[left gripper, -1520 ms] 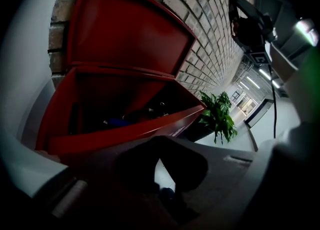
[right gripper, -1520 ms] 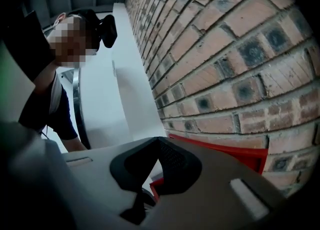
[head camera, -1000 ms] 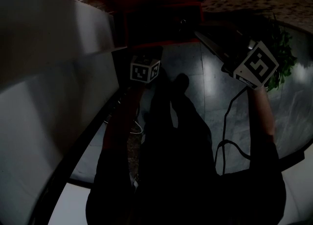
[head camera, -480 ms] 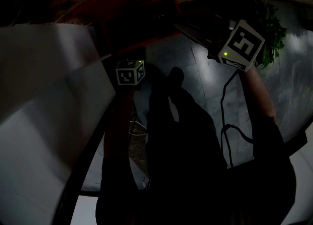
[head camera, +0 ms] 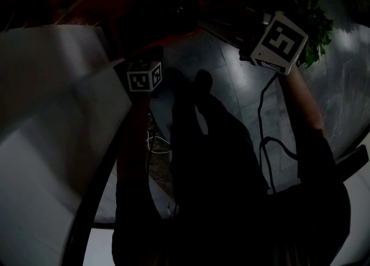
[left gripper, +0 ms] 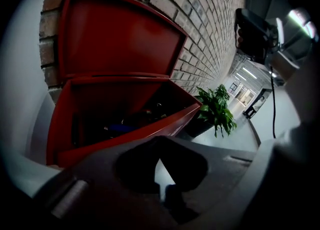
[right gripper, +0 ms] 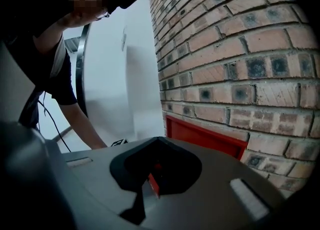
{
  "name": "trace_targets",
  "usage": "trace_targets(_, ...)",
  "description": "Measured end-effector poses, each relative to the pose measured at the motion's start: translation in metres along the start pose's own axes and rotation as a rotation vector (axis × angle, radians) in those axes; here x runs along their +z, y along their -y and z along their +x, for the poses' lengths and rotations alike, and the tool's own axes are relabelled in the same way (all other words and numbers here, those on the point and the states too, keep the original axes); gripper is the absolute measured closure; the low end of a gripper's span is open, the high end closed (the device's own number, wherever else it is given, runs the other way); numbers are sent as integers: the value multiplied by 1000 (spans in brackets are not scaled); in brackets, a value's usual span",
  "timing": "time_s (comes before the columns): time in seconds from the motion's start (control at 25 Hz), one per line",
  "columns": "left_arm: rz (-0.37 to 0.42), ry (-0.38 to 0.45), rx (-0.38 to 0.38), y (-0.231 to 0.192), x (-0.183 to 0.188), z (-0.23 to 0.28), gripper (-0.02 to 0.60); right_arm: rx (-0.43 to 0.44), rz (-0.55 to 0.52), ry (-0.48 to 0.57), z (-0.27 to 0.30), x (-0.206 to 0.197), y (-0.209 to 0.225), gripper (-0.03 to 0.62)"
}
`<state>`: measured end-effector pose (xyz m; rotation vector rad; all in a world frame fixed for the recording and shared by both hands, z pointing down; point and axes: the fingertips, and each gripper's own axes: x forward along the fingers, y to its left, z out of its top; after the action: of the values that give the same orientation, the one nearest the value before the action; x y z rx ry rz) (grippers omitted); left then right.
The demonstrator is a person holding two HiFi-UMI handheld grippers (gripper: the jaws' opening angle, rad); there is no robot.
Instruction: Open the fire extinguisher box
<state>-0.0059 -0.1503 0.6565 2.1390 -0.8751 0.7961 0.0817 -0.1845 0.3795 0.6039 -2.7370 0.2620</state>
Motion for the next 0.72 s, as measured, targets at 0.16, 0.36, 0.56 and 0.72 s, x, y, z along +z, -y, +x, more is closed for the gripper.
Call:
trace_targets(0.16, -45, 15, 7, -4, -1, 2, 581, -10, 22, 3, 3, -4, 3, 592)
trace_targets(0.36, -39, 13, 0, -6, -1, 2, 581, -13, 31, 4, 10, -3, 8, 592)
trace_targets(0.56, -19, -7, -7, -3, -3, 1, 581, -9, 36, 9, 12, 2, 11, 593)
trace_targets(0.72, -3, -13, -9, -2, -2, 1, 581, -14, 35, 24, 14, 6, 15, 594)
